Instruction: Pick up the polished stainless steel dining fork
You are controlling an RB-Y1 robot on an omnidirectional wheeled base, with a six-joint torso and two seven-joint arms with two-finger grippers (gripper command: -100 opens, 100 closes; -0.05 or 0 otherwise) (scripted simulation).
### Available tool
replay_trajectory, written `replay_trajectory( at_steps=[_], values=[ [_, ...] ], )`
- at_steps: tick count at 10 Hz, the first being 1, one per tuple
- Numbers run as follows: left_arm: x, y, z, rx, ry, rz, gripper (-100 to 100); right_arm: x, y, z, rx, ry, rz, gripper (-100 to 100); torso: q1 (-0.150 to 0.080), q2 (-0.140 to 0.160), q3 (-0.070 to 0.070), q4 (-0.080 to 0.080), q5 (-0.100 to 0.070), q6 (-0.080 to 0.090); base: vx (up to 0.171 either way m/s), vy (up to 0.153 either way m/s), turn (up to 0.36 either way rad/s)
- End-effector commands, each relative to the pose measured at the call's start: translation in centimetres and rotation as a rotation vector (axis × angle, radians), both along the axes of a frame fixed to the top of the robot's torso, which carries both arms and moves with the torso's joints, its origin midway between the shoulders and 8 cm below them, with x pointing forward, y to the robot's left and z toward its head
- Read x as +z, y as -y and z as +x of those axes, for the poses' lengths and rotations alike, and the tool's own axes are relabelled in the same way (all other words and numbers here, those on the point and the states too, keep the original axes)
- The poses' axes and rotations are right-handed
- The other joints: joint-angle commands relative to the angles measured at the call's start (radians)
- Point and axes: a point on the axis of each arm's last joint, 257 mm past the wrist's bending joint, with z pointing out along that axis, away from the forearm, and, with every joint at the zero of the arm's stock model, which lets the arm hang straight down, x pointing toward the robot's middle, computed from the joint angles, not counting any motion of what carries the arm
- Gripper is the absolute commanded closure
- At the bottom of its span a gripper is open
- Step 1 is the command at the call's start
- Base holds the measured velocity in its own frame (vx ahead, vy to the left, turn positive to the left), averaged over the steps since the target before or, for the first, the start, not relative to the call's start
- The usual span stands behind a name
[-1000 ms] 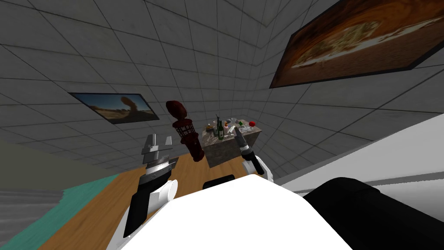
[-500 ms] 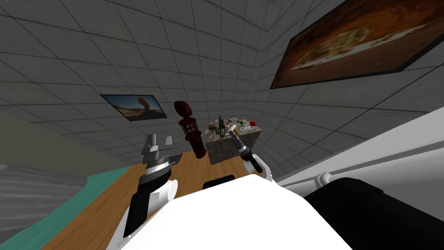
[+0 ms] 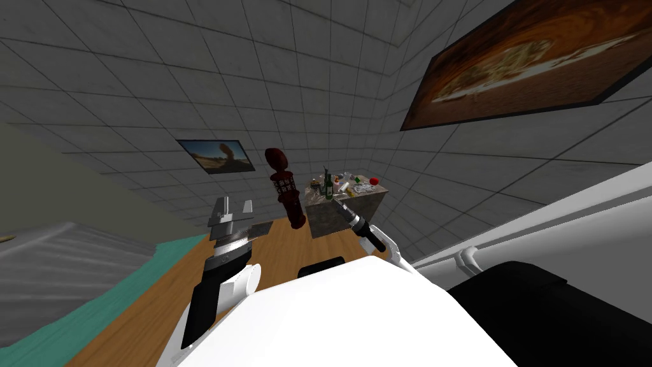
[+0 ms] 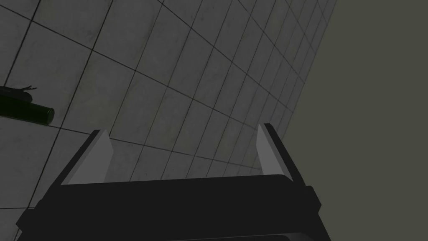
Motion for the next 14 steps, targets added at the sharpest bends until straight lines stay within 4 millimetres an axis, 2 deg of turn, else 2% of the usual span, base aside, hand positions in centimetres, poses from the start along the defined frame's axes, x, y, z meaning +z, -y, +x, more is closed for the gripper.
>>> replay_trajectory(
  at_steps=[1,2,3,4,5,6,7,8,9,10,11,12,13,14],
  values=[
    [0.0,0.0,0.0,0.0,0.0,0.0,0,-1.0,-0.3,0.0,0.016,-0.001,-0.049,-100,0.0,0.0,0.0,0.0,0.0,0.0,-0.066,0.016,0.074],
    [0.0,0.0,0.0,0.0,0.0,0.0,0,-2.6,-0.7,-0.1,0.039,-0.003,-0.112,-100,-0.001,-0.001,0.0,0.0,0.0,0.0,-0.077,0.031,0.124],
    [0.0,0.0,0.0,0.0,0.0,0.0,0,-2.9,-0.6,-0.1,0.043,-0.005,-0.132,-100,0.0,0.0,0.0,0.0,0.0,0.0,-0.062,0.025,0.086],
    [0.0,0.0,0.0,0.0,0.0,0.0,0,-4.6,-0.8,-0.2,0.064,-0.008,-0.196,-100,0.0,-0.001,0.0,0.0,0.0,0.0,-0.06,0.025,0.175],
    [0.0,0.0,0.0,0.0,0.0,0.0,0,-4.9,-0.6,-0.3,0.069,-0.01,-0.22,-100,0.0,-0.001,-0.001,0.0,0.0,0.0,-0.051,0.019,0.068],
    [0.0,0.0,0.0,0.0,0.0,0.0,0,-6.7,-0.6,-0.4,0.087,-0.013,-0.281,-100,-0.001,-0.002,-0.001,0.0,0.0,0.001,-0.06,0.035,0.134],
    [0.0,0.0,0.0,0.0,0.0,0.0,0,-7.1,-0.2,-0.5,0.093,-0.016,-0.311,-100,0.0,-0.001,-0.001,0.0,0.0,0.0,-0.048,0.03,0.087],
    [0.0,0.0,0.0,0.0,0.0,0.0,0,-8.9,0.0,-0.7,0.11,-0.02,-0.376,-100,0.0,-0.002,-0.001,0.0,0.0,0.001,-0.038,0.039,0.198],
    [0.0,0.0,0.0,0.0,0.0,0.0,0,-9.3,0.5,-0.8,0.116,-0.022,-0.406,-100,0.0,-0.003,-0.001,-0.001,0.0,0.0,-0.03,0.025,0.072],
    [0.0,0.0,0.0,0.0,0.0,0.0,0,-11.1,1.0,-1.0,0.133,-0.025,-0.472,-100,-0.001,-0.003,-0.002,-0.001,0.0,0.001,-0.031,0.028,0.156],
    [0.0,0.0,0.0,0.0,0.0,0.0,0,-11.4,1.6,-1.0,0.136,-0.03,-0.5,-100,-0.001,-0.003,-0.002,-0.001,0.0,0.0,-0.025,0.021,0.081],
    [0.0,0.0,0.0,0.0,0.0,0.0,0,-13.3,2.4,-1.2,0.151,-0.036,-0.567,-100,-0.001,-0.004,-0.002,-0.001,0.0,0.001,-0.025,0.033,0.174],
    [0.0,0.0,0.0,0.0,0.0,0.0,0,-13.6,3.1,-1.3,0.156,-0.039,-0.6,-100,0.0,-0.004,-0.002,-0.001,0.0,0.0,-0.017,0.028,0.09],
    [0.0,0.0,0.0,0.0,0.0,0.0,0,-15.2,3.9,-1.7,0.175,-0.039,-0.665,-100,-0.001,-0.004,-0.002,-0.001,0.0,0.001,-0.011,0.033,0.171]
  ],
)
